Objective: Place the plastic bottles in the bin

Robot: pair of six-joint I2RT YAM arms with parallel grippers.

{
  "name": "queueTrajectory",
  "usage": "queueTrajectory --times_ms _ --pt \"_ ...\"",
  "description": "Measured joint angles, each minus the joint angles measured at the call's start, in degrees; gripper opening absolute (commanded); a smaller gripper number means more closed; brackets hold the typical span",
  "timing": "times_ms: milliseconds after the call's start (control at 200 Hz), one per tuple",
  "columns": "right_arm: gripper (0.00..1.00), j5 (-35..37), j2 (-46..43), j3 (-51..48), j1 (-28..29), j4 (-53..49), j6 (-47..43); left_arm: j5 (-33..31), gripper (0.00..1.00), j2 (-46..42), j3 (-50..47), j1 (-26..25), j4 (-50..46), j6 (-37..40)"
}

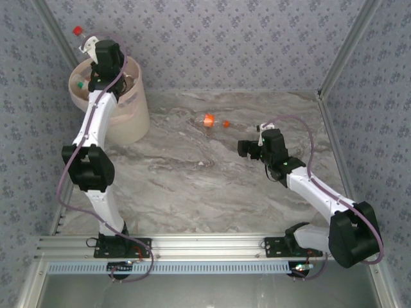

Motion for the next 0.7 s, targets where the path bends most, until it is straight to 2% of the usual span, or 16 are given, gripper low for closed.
queueTrajectory --times_ms 70,235,485,700 --pt "1.0 0.0 0.0 0.0 0.0 0.0 0.0 0.17 0.84 0.09 0.85 0.07 -3.1 -1.88" --pt "1.0 -0.02 0.0 0.0 0.02 0.0 0.0 0.63 0.95 0.2 6.47 0.33 -9.4 -5.33" --pt "1.0 -0.02 0.0 0.0 0.04 0.02 0.0 0.74 0.98 0.2 8.87 0.37 -12.74 -7.08" --pt "1.0 -0.04 0.0 0.0 0.04 0.02 0.0 6.19 0.98 1.11 10.45 0.37 -13.27 -5.51"
